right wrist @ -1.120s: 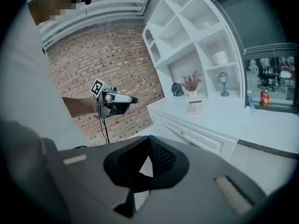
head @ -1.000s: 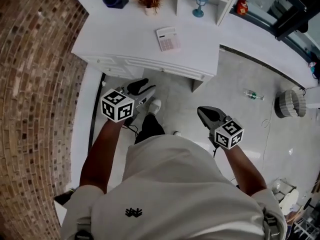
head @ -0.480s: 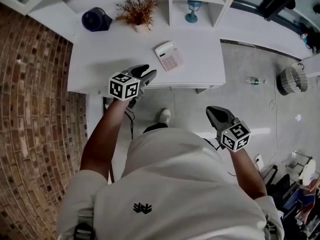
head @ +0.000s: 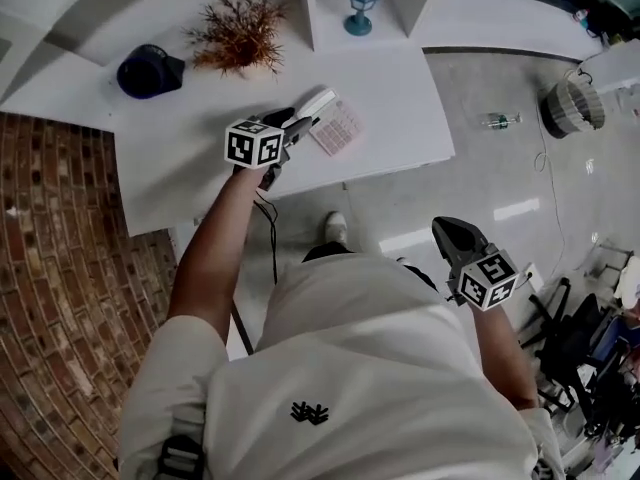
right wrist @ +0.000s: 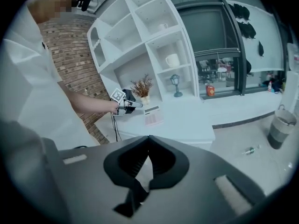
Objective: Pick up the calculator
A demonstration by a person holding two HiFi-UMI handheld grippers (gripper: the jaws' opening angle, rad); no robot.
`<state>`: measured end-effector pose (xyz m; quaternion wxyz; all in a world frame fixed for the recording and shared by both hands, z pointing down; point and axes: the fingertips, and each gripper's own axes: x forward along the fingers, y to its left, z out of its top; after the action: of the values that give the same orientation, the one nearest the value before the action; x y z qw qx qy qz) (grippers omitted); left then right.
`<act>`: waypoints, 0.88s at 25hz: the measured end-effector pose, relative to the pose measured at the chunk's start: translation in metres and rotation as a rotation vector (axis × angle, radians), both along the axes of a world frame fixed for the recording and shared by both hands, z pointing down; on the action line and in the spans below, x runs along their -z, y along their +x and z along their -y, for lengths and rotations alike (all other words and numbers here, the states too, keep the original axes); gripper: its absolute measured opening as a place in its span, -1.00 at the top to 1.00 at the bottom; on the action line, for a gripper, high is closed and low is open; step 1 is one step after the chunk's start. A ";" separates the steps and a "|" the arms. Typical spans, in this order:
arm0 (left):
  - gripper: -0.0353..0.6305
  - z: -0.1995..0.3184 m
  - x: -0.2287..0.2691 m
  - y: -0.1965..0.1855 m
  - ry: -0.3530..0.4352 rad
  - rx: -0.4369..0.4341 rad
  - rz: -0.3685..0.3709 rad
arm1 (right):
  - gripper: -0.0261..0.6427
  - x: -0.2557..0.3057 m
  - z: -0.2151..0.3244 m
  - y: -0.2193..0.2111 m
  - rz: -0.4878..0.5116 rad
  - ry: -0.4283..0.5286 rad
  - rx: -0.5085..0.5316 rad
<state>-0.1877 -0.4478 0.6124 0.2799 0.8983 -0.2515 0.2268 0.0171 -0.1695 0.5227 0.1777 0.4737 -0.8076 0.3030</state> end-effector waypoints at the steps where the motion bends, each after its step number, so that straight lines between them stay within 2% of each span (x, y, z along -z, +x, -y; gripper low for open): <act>1: 0.26 0.007 -0.006 0.004 -0.005 -0.008 0.005 | 0.89 -0.002 0.000 0.003 -0.007 -0.013 -0.016; 6: 0.24 0.031 -0.031 0.018 -0.043 -0.033 0.012 | 0.89 -0.011 0.003 0.012 -0.015 -0.061 -0.078; 13: 0.24 0.038 -0.053 0.035 -0.109 -0.063 -0.015 | 0.89 -0.020 0.004 0.017 -0.015 -0.100 -0.119; 15: 0.31 0.038 -0.057 0.039 -0.126 -0.065 -0.013 | 0.89 -0.021 0.003 0.019 -0.016 -0.106 -0.127; 17: 0.52 0.036 -0.060 0.042 -0.143 -0.070 -0.012 | 0.89 -0.022 0.001 0.020 -0.016 -0.111 -0.133; 22: 0.62 0.035 -0.053 0.045 -0.189 -0.048 -0.090 | 0.89 -0.024 -0.001 0.024 -0.012 -0.113 -0.141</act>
<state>-0.1425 -0.4823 0.6652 0.3690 0.8829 -0.1947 0.2156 0.0406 -0.1681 0.5467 0.1872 0.5205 -0.7528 0.3568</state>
